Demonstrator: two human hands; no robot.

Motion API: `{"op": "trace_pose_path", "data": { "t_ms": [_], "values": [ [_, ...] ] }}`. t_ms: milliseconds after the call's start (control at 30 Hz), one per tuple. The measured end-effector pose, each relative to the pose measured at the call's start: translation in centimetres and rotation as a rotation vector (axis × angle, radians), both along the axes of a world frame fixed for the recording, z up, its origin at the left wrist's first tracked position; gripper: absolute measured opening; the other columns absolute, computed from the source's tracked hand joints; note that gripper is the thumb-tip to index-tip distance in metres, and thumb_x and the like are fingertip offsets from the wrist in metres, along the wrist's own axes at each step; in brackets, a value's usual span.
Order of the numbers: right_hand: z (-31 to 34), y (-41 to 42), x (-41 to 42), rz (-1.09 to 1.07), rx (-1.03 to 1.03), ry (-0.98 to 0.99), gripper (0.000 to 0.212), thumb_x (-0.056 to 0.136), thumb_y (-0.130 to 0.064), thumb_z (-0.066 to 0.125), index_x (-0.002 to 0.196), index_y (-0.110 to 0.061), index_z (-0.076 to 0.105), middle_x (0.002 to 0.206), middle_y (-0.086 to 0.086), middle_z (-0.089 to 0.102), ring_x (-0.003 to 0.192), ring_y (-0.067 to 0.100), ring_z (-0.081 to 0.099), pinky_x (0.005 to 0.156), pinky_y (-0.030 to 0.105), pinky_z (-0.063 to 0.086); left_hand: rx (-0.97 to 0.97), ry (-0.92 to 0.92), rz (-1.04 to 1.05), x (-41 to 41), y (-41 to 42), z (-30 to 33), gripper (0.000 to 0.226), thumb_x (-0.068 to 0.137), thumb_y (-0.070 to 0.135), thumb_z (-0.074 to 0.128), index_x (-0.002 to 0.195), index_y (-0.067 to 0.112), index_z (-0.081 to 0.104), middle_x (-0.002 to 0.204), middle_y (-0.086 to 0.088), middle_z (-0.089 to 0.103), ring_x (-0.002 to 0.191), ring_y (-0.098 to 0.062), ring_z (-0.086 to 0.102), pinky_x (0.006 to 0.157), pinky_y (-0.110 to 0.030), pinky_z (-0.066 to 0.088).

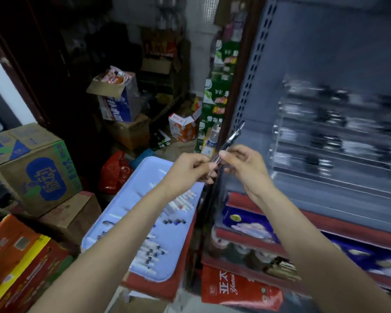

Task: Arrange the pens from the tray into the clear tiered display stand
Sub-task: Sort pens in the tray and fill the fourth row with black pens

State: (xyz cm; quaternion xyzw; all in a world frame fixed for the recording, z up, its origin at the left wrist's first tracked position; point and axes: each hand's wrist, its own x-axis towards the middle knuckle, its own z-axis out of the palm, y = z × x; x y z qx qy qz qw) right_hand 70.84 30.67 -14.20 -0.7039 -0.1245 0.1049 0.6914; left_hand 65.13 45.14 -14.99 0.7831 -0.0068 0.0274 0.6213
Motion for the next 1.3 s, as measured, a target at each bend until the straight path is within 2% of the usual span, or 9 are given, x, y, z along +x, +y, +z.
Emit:
{"op": "trace_pose_path", "data": {
  "t_ms": [167,333,467,533,633,800,967,1067,1300],
  "values": [
    [2.9,-10.2,2.8,-0.113,0.19,-0.002,0.034,0.094,-0.015,0.053,0.126,-0.024,0.045,0.087,0.001,0.064,0.074,0.011,0.063,0.059,0.02,0.051,0.214,-0.063,-0.095,3.8,-6.2,1.9,0.023,0.092,0.01,0.055,0.085,-0.01,0.063,0.069,-0.005,0.062,0.057,-0.003,0.06,0.061,-0.018,0.05],
    [3.6,-17.8,5.3,-0.152,0.174,-0.086,0.013,0.093,-0.004,0.052,0.088,-0.012,0.061,0.068,-0.007,0.069,0.063,0.005,0.065,0.062,0.015,0.051,0.363,-0.121,-0.102,6.7,-11.6,2.6,0.024,0.091,0.016,0.058,0.081,-0.003,0.065,0.07,-0.01,0.064,0.061,-0.006,0.058,0.063,-0.016,0.045],
    [3.6,-21.7,6.8,-0.229,0.142,-0.095,0.007,0.089,-0.004,0.059,0.087,-0.009,0.063,0.077,0.004,0.066,0.065,0.004,0.067,0.067,0.012,0.053,0.516,-0.238,0.166,8.1,-14.0,2.4,0.023,0.091,0.025,0.057,0.086,0.005,0.069,0.073,-0.007,0.065,0.071,-0.017,0.063,0.067,-0.028,0.043],
    [3.6,-22.9,7.5,-0.282,0.118,-0.119,0.005,0.089,-0.003,0.059,0.088,-0.005,0.063,0.077,0.006,0.064,0.062,0.002,0.067,0.065,0.01,0.053,0.583,-0.305,0.287,8.3,-14.8,2.7,0.02,0.09,0.021,0.059,0.096,0.005,0.071,0.084,-0.01,0.061,0.079,-0.023,0.059,0.068,-0.025,0.037],
    [2.9,-24.0,7.9,-0.297,-0.03,-0.163,0.008,0.09,0.0,0.058,0.096,0.003,0.062,0.077,0.007,0.063,0.058,-0.001,0.066,0.063,0.009,0.053,0.614,-0.33,0.293,8.3,-15.7,3.0,0.027,0.09,0.015,0.06,0.114,0.007,0.066,0.093,-0.004,0.051,0.084,-0.017,0.053,0.074,-0.009,0.03],
    [2.1,-24.5,8.5,-0.273,-0.287,-0.243,0.004,0.088,-0.004,0.062,0.087,-0.005,0.066,0.08,0.005,0.067,0.072,0.015,0.069,0.079,0.025,0.057,0.633,-0.34,0.245,8.2,-16.5,3.5,0.032,0.093,0.009,0.053,0.125,0.01,0.058,0.091,-0.001,0.045,0.079,-0.009,0.045,0.074,-0.006,0.027],
    [2.5,-24.7,8.8,-0.258,-0.333,-0.318,0.013,0.086,-0.007,0.065,0.076,-0.016,0.066,0.072,-0.002,0.068,0.064,0.001,0.068,0.074,0.011,0.052,0.593,-0.365,0.272,7.9,-16.4,3.7,0.031,0.092,0.009,0.054,0.123,0.011,0.06,0.079,0.014,0.04,0.072,0.002,0.044,0.07,0.002,0.031],
    [2.3,-24.6,8.9,-0.214,-0.33,-0.294,0.018,0.085,-0.003,0.064,0.074,-0.017,0.064,0.069,-0.003,0.066,0.059,0.001,0.066,0.074,0.014,0.052,0.532,-0.358,0.293,7.7,-16.3,3.7,0.03,0.091,0.008,0.056,0.12,0.013,0.063,0.084,0.015,0.045,0.074,0.006,0.048,0.071,0.004,0.033],
    [1.8,-23.4,9.3,-0.171,-0.663,-0.422,0.005,0.081,-0.012,0.072,0.077,-0.015,0.071,0.076,-0.002,0.068,0.076,0.012,0.063,0.067,0.01,0.042,0.472,-0.319,0.29,7.7,-16.3,3.6,0.013,0.089,0.011,0.06,0.101,0.014,0.064,0.096,0.003,0.061,0.087,-0.013,0.059,0.08,-0.02,0.044]
  ]
}}
